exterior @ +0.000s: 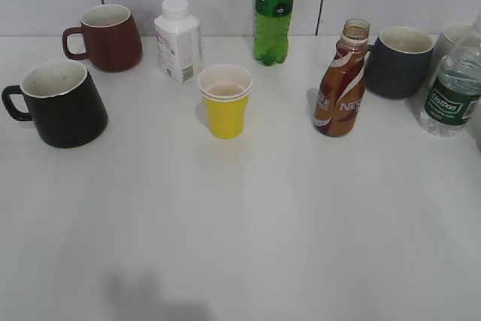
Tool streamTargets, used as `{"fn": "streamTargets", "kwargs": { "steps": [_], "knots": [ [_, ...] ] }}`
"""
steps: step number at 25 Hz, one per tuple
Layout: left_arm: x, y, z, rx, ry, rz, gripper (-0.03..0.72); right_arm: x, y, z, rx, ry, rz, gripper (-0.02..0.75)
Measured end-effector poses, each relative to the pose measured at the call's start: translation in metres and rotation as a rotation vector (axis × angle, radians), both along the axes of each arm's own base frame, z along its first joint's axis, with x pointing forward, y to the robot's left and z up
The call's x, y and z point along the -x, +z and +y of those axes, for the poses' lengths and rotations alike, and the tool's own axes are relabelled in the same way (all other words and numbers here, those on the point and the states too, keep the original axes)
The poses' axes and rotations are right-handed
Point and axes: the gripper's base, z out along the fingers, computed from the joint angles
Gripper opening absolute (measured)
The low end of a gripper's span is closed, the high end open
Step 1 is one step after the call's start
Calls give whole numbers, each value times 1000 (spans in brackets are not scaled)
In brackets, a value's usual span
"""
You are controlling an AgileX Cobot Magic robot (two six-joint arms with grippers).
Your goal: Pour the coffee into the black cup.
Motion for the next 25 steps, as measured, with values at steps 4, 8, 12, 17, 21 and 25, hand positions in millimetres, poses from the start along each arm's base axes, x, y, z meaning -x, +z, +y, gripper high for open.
{"fn": "streamTargets", "kwargs": {
  "steps": [4, 8, 12, 17, 21, 25],
  "knots": [
    [0, 0, 0, -2, 1, -1, 326, 0, 0, 0, 0, 0, 0, 588],
    [0, 1, 0, -2, 2, -8, 326, 0, 0, 0, 0, 0, 0, 588],
    [-5, 11, 2, -11, 13, -52, 326, 0, 0, 0, 0, 0, 0, 588],
    [-25, 26, 7, -61, 49, -135, 326, 0, 0, 0, 0, 0, 0, 588],
    [-50, 35, 10, -91, 62, -167, 326, 0, 0, 0, 0, 0, 0, 588],
    [-81, 41, 10, -98, 60, -206, 326, 0, 0, 0, 0, 0, 0, 588]
  ]
}}
